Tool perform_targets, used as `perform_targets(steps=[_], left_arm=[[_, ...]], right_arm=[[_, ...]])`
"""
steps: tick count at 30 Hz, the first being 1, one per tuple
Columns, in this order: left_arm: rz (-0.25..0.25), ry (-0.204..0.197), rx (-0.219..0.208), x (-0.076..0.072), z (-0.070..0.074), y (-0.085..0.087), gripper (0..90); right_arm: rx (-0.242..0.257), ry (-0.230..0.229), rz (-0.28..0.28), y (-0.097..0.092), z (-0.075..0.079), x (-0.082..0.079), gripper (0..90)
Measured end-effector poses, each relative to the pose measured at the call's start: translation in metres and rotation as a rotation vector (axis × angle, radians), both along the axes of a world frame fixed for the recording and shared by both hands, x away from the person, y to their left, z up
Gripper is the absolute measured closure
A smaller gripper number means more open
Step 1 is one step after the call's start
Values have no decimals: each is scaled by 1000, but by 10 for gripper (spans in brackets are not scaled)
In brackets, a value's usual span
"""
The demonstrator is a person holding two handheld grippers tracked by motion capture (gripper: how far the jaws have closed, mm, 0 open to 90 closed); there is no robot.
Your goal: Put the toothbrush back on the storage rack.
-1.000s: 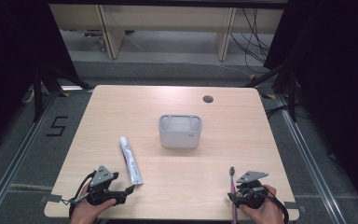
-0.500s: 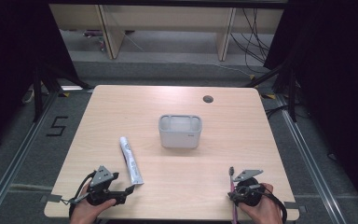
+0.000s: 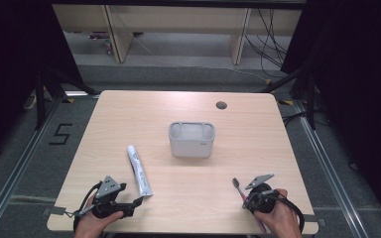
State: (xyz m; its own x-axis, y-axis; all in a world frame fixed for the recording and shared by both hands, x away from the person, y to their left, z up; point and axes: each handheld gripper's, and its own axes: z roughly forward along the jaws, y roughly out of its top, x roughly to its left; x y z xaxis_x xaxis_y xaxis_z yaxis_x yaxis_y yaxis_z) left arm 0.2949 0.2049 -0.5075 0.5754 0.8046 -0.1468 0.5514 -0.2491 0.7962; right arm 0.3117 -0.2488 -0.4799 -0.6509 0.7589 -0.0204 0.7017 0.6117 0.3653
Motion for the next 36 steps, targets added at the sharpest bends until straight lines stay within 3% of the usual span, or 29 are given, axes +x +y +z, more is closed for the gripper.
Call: perform_targets(steps=[1, 7, 22, 26, 29, 36], left_arm=[[0, 0, 0, 0, 0, 0, 182], [-3, -3, -11, 0, 0, 0, 185], [-8, -6, -10, 0, 0, -1, 185], [-8, -5, -8, 0, 0, 0, 185], [-4, -4, -13, 0, 0, -1, 185], [-6, -3, -14, 0, 0, -1, 186]], right_arm=[[5, 18, -6, 1, 1, 1, 753], [-32, 26, 42, 4, 2, 8, 783], [-122, 142, 115, 13, 6, 28, 795], [-151, 140, 131, 16, 7, 31, 796], [-157, 132, 154, 19, 6, 31, 796], [-148, 115, 151, 21, 9, 29, 797]])
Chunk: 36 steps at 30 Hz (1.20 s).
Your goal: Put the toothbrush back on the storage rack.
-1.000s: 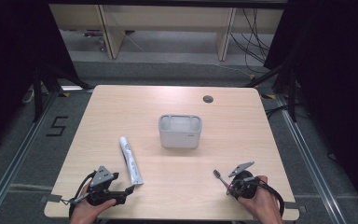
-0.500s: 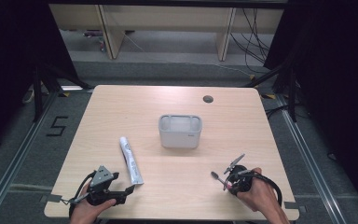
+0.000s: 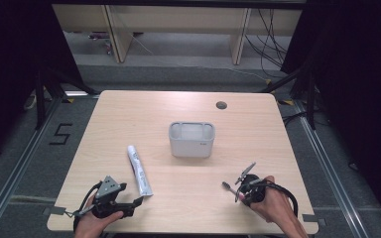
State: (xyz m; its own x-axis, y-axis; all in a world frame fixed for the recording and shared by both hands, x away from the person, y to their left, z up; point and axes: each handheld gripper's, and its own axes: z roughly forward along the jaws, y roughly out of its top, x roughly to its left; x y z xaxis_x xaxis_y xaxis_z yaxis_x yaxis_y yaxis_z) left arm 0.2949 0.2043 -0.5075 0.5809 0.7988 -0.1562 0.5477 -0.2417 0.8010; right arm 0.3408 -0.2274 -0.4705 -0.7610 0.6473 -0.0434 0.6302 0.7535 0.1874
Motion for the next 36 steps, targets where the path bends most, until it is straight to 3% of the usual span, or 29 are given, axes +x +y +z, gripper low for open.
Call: perform_targets(steps=[2, 9, 17, 19, 23, 24, 25, 31, 33, 34, 36], left_arm=[[2, 1, 0, 0, 0, 0, 186], [3, 0, -3, 0, 0, 0, 185], [0, 3, 5, 0, 0, 1, 186], [-3, 1, 8, 1, 0, 1, 185], [-3, 2, 9, 0, 0, 1, 185], [-7, 1, 14, 1, 1, 1, 185], [-4, 3, 12, 0, 1, 1, 185], [-3, 3, 10, 0, 1, 1, 185], [-4, 4, 12, 0, 1, 1, 185], [-3, 3, 14, 1, 1, 2, 185], [-7, 1, 15, 1, 1, 2, 185]], right_arm=[[-1, -9, 25, -1, 3, 1, 797], [41, -73, -2, -4, 27, 2, 797], [204, -177, -62, -15, 59, 13, 796], [242, -238, -56, -18, 63, 18, 796], [293, -265, -70, -20, 69, 25, 796], [307, -292, -70, -20, 68, 27, 796], [310, -290, -56, -21, 69, 30, 796], [401, -316, -137, -16, 74, 37, 796], [415, -336, -118, -15, 77, 40, 796], [430, -382, -94, -15, 76, 44, 796], [450, -363, -119, -13, 81, 46, 796]])
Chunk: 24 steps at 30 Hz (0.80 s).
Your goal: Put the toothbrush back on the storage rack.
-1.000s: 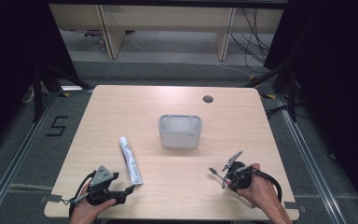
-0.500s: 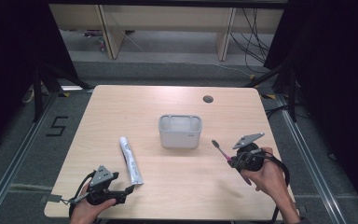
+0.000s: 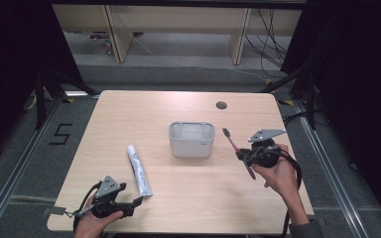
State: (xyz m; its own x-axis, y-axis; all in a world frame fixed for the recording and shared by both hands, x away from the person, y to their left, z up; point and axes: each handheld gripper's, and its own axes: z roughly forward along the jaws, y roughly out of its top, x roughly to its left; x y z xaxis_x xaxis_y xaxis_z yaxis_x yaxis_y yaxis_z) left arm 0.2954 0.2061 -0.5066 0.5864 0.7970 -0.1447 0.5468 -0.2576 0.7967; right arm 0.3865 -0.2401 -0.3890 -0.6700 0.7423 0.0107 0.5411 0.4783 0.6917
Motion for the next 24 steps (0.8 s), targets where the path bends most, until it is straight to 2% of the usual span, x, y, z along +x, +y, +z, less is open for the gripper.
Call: perform_targets(steps=[5, 8, 13, 14, 15, 17, 19, 20, 21, 24], left_arm=[[-1, 1, 0, 0, 0, 0, 185], [1, 3, -2, 0, 0, 0, 185], [2, 2, -2, -1, 0, 0, 185], [1, 2, 1, 0, 0, 0, 185], [0, 2, 0, 0, 0, 0, 185], [1, 4, -3, 0, 0, 0, 185], [-3, 1, 0, 0, 0, 0, 185], [-1, 1, -2, 0, 0, 0, 185], [-2, 3, -1, 0, 0, 0, 185], [2, 5, -1, -1, 0, 0, 185]], right_arm=[[57, -55, 3, 3, 7, 9, 796], [87, -57, -12, 6, 10, 13, 796], [123, -109, 2, 9, 13, 23, 796], [140, -104, -9, 11, 14, 23, 796], [141, -126, 4, 10, 15, 27, 796], [173, -133, -13, 15, 15, 30, 796], [178, -135, -9, 17, 17, 34, 796], [185, -170, -12, 19, 16, 37, 796], [192, -163, -11, 20, 18, 38, 796], [224, -199, -18, 25, 20, 44, 796]])
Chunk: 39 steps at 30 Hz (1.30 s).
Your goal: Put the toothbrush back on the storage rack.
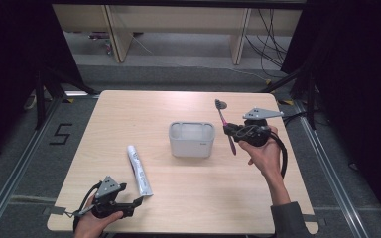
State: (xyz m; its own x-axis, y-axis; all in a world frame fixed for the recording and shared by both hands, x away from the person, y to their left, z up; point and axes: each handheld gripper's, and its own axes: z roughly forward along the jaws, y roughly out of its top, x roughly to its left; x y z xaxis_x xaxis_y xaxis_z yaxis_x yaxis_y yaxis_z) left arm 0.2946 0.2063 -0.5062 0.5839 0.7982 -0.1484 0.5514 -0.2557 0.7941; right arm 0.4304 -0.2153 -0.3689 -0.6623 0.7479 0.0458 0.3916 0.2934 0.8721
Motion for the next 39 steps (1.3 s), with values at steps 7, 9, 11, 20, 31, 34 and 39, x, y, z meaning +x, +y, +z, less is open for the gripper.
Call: perform_targets(steps=[7, 9, 11, 20, 31, 34, 39], left_arm=[[-1, -2, -1, 0, 0, 0, 185], [5, -5, -10, -1, 0, -1, 185], [-4, 0, 2, 0, 0, 0, 185], [-3, -2, -3, 0, 0, 0, 185], [-2, -2, -3, -1, 0, 0, 185], [-4, -4, -8, 0, 1, 0, 185], [-4, -5, -11, 0, 1, 0, 185]], right_arm=[[49, -28, -4, 10, 6, 10, 796], [57, -45, -4, 12, 7, 13, 796], [61, -22, 2, 15, 9, 14, 796], [114, -51, -6, 25, 13, 29, 796], [141, -40, -4, 44, 13, 44, 796], [136, -37, -6, 47, 11, 48, 795], [135, -22, -9, 53, 4, 55, 796]])
